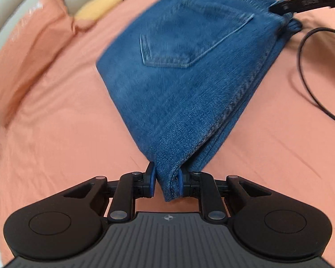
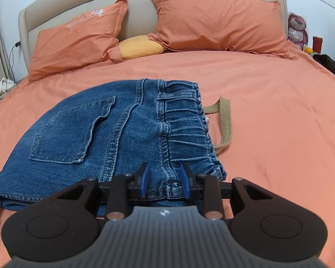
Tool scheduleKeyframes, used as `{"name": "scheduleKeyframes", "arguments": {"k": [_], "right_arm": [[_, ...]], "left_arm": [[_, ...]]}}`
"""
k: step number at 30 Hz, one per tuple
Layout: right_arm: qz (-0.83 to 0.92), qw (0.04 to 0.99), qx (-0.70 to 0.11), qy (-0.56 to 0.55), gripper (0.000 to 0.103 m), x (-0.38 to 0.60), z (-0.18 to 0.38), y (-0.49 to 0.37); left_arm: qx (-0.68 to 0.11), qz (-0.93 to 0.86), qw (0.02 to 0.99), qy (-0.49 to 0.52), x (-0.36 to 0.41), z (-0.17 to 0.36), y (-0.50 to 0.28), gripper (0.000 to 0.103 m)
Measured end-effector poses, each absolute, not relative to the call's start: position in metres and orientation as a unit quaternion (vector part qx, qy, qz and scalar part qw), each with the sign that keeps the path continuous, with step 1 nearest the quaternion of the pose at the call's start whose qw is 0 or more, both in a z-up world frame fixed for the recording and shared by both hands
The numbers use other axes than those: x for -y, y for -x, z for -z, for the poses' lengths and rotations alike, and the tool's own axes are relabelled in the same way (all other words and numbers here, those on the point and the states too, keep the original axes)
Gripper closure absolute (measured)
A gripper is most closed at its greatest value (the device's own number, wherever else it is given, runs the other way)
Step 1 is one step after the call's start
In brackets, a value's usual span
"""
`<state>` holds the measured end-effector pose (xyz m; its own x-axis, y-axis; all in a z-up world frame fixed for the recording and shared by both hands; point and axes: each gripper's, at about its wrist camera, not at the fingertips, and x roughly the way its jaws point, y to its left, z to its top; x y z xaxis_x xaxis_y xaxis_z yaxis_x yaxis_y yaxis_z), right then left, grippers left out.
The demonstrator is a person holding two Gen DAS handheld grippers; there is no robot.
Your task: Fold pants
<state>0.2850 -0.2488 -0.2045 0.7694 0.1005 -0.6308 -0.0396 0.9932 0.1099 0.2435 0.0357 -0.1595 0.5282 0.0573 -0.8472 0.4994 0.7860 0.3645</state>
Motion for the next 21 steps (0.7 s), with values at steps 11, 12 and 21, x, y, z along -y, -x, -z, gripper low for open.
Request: {"name": "scheduleKeyframes", "arguments": {"k": [11, 12, 21], "right_arm": [[-0.04, 0.941, -0.333, -0.03, 0.076, 0.25, 0.204, -0.279], [-0.039, 0.942, -0.332, -0.03, 0.073, 0.251, 0.2, -0.276], [-0.019, 0.929, -0.303, -0.211, 0.028, 0.299, 0.187, -0.251]], "left_arm": [[-0.499, 0.151, 0.783, -0.339, -0.021, 0.141, -0.233, 0.072], [-0.497, 0.154, 0.779, -0.35, -0.02, 0.137, -0.228, 0.069], [-0.464, 0.163, 0.835, -0.245, -0.048, 0.07, -0.25, 0.039]]}}
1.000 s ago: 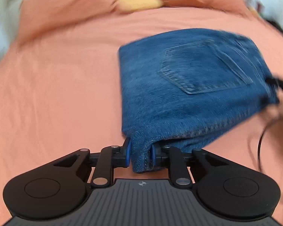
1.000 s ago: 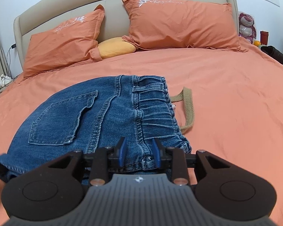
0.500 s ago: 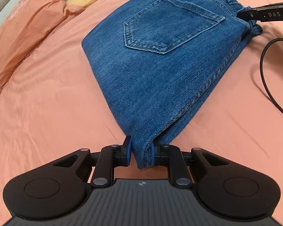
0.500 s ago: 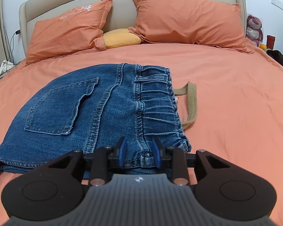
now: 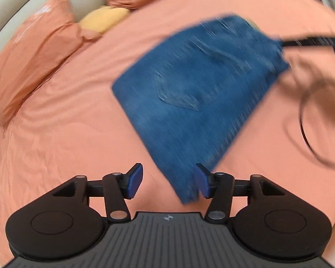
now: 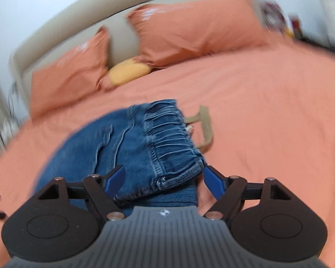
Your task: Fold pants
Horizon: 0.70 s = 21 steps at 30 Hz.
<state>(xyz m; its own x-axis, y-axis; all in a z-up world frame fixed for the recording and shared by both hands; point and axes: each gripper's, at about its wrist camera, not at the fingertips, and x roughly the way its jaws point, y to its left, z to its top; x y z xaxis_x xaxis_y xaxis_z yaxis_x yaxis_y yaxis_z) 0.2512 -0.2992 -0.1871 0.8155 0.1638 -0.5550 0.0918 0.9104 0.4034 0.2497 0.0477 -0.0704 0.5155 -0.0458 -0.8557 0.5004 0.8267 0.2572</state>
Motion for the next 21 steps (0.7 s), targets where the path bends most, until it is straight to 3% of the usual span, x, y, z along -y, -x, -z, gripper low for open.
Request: {"name": "scheduleKeyframes", "arguments": {"k": [3, 7, 11, 21], "right_arm": [[-0.01, 0.891, -0.311, -0.332, 0.027, 0.328, 0.202, -0.253], [-0.012, 0.855, -0.324, -0.405, 0.028, 0.344, 0.221, -0.259], [-0.023, 0.827, -0.335, -0.451, 0.038, 0.349, 0.237, -0.273], [-0.045, 0.825, -0.347, -0.443, 0.042, 0.34, 0.259, -0.31]], "left_arm": [[-0.466, 0.151, 0.854, -0.174, -0.061, 0.064, -0.277, 0.031], [-0.483, 0.14, 0.861, -0.074, -0.077, 0.074, -0.314, 0.031], [-0.501, 0.12, 0.857, 0.003, -0.093, 0.094, -0.344, 0.031], [-0.522, 0.111, 0.83, 0.159, -0.133, 0.157, -0.391, 0.024]]}}
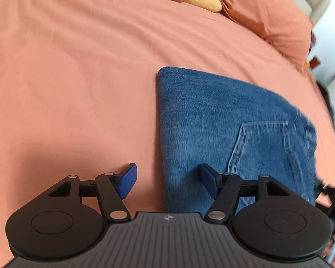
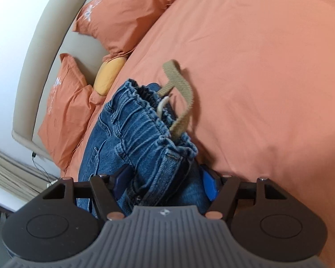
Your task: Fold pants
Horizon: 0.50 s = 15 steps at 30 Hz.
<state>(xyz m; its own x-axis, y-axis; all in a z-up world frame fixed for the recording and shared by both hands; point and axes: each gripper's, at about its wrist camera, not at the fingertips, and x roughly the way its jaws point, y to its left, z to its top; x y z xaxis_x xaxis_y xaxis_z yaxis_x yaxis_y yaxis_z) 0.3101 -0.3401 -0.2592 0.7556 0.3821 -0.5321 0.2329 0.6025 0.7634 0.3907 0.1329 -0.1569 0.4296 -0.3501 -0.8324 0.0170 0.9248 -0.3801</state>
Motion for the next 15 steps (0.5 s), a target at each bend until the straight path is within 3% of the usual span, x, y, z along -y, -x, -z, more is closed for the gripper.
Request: {"name": "scheduleKeyframes", "arguments": {"k": [2, 4, 5, 6, 9, 15], "right_arm": [[-0.051, 0.823, -0.343, -0.45, 0.048, 0.341, 0.262, -0.312], [-0.057, 0.819, -0.339, -0.46, 0.052, 0.344, 0.264, -0.317], [-0.059, 0.816, -0.338, -0.464, 0.056, 0.345, 0.266, -0.319], [-0.061, 0.815, -0.337, -0.467, 0.057, 0.346, 0.267, -0.319], [-0.064, 0.807, -0.332, -0.485, 0.067, 0.35, 0.269, -0.316], [-0.085, 0.821, -0.308, -0.473, 0.08, 0.349, 0.248, -0.301]], "left_arm": [[-0.516, 0.117, 0.83, 0.177, -0.135, 0.163, -0.395, 0.025], [-0.51, 0.127, 0.831, 0.179, -0.135, 0.165, -0.398, 0.036], [-0.509, 0.133, 0.832, 0.176, -0.133, 0.164, -0.399, 0.045], [-0.509, 0.141, 0.83, 0.176, -0.132, 0.164, -0.399, 0.063], [-0.512, 0.141, 0.831, 0.168, -0.125, 0.16, -0.4, 0.082], [-0.483, 0.135, 0.86, 0.09, -0.106, 0.122, -0.39, 0.094]]}}
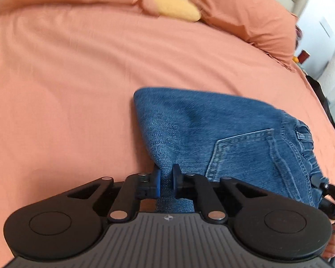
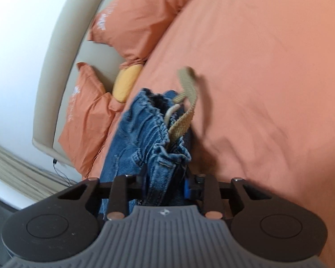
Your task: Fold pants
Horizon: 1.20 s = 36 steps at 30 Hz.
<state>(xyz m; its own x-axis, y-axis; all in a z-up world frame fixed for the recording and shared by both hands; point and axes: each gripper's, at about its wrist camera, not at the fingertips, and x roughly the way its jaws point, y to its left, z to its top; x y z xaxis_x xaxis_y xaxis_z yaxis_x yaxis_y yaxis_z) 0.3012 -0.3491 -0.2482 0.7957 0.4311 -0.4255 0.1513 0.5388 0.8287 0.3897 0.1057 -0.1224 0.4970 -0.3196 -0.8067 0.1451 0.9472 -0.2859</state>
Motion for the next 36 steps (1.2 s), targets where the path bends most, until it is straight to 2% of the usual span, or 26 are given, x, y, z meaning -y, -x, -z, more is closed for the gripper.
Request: {"name": "scheduleKeyframes", "arguments": {"k": [7, 13, 17, 22, 28, 36], "right_arm": [[-0.125, 0.837, -0.301, -0.44, 0.082, 0.311, 0.199, -0.293], [-0.178, 0.826, -0.306, -0.439, 0.082, 0.246, 0.168, -0.293], [-0.217, 0.824, -0.315, -0.418, 0.082, 0.185, 0.151, -0.303], [-0.25, 0.82, -0.333, -0.394, 0.082, 0.11, 0.146, -0.314], [-0.258, 0.812, -0.378, -0.363, 0.082, 0.045, 0.165, -0.317], [-0.216, 0.816, -0.452, -0.288, 0.083, 0.021, 0.201, -0.307]], "left_arm": [[-0.458, 0.14, 0.878, 0.028, -0.12, 0.053, -0.372, 0.094], [-0.443, 0.113, 0.889, 0.002, -0.122, 0.032, -0.358, 0.094], [-0.44, 0.083, 0.894, -0.015, -0.133, 0.047, -0.353, 0.094], [-0.447, 0.051, 0.893, -0.016, -0.194, 0.057, -0.343, 0.094], [-0.462, 0.037, 0.886, 0.008, -0.245, 0.098, -0.342, 0.094], [-0.491, 0.042, 0.87, 0.028, -0.276, 0.168, -0.341, 0.094]]}}
